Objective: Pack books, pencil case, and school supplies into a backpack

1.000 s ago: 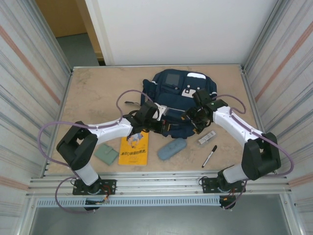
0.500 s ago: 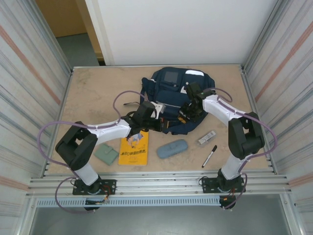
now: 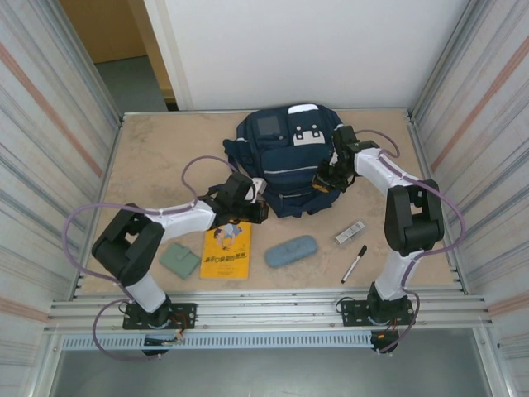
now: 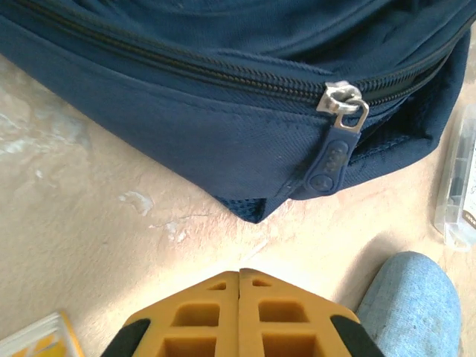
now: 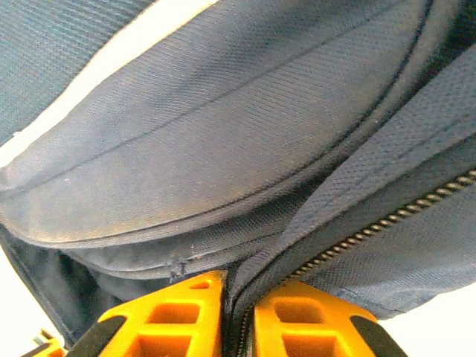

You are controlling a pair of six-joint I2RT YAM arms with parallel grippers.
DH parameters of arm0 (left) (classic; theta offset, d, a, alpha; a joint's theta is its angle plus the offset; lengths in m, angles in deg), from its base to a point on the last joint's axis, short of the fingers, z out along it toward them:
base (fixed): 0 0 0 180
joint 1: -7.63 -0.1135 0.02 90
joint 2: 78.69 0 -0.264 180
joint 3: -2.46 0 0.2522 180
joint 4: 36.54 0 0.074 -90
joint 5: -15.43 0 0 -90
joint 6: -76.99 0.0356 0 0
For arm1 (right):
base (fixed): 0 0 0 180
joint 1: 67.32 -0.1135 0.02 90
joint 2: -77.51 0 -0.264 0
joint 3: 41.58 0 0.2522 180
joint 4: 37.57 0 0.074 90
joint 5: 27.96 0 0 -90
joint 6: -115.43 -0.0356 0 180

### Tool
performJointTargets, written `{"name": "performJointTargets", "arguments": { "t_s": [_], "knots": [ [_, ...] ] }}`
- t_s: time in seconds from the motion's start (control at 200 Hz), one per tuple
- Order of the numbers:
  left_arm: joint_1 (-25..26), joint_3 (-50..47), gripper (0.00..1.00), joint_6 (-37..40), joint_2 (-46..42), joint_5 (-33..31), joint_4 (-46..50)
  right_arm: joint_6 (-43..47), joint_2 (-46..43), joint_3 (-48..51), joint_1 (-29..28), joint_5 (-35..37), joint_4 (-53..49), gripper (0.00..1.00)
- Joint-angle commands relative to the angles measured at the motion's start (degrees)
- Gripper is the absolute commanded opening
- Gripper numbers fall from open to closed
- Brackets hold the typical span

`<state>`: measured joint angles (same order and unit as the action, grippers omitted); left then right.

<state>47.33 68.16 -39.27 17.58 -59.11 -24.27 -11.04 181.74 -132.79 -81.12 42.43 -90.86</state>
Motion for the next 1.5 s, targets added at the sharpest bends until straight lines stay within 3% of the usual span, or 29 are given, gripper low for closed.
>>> {"name": "performJointTargets", "arguments": {
  "t_s": [0.0, 0.055, 0.205, 0.241, 0.406, 0.506, 0.646, 0.727, 0.892, 1.183, 1.258, 1.378, 1.493],
  "knots": [
    [-0.15, 4.82, 0.0, 0.68, 2.57, 4.54, 0.34, 1.69, -2.35, 0.95, -1.31, -1.81, 3.36, 0.21],
    [-0.15, 5.19, 0.0, 0.22, 3.3, 5.32, -0.6, 1.38, -3.26, 0.64, -1.66, -1.14, 2.26, 0.19],
    [-0.5, 3.47, 0.41, -1.25, 3.15, 4.92, -4.0, 1.17, -6.28, 2.22, -1.17, -0.6, 1.81, 0.21],
    [-0.34, 3.18, 0.46, -1.11, 2.91, 4.31, -4.07, 1.47, -6.33, 2.35, -0.85, -0.91, 1.74, 0.21],
    [-0.07, 2.29, 0.55, -1.09, 1.14, 0.7, -4.14, 1.84, -6.29, 3.48, -0.26, -1.28, 2.58, 0.21],
    [0.63, 2.45, 0.66, -0.54, -0.32, -3.5, -3.02, 2.14, -5.53, 3.13, -0.29, -1.91, 2.88, 0.21],
    [0.86, 6.82, 0.63, -0.14, 1.62, -8.18, 0.59, 2.52, -5.84, 3.51, -0.53, -1.86, 3.32, 0.21],
    [1.21, 8.12, 0.5, 0.06, 3.03, -9.61, -0.06, 2.8, -5.62, 3.24, -0.36, -1.9, 3.14, 0.21],
    [1.63, 11.86, 0.39, 0.44, 7.81, -6.51, 0.17, 3.05, -5.84, 3.37, -0.19, -1.82, 3.21, 0.21],
    [2.52, 12.76, 0.22, 1.48, 7.63, -8.88, 2.52, 3.06, -5.36, 3.89, -0.02, -1.75, 3.68, 0.21],
    [2.64, 11.76, 0.22, 1.82, 6.97, -9.56, 2.29, 3.03, -5.27, 3.87, 0.18, -2.13, 3.73, 0.21],
    [2.66, 11.72, 0.35, 2.36, 6.95, -9.42, 3.99, 3.06, -5.79, 4.69, 0.16, -1.98, 4.37, 0.21],
    [2.68, 10.78, 0.37, 2.47, 7.17, -10.95, 4.17, 2.98, -5.43, 4.31, 0.22, -2.62, 4.28, 0.21]
  ]
}}
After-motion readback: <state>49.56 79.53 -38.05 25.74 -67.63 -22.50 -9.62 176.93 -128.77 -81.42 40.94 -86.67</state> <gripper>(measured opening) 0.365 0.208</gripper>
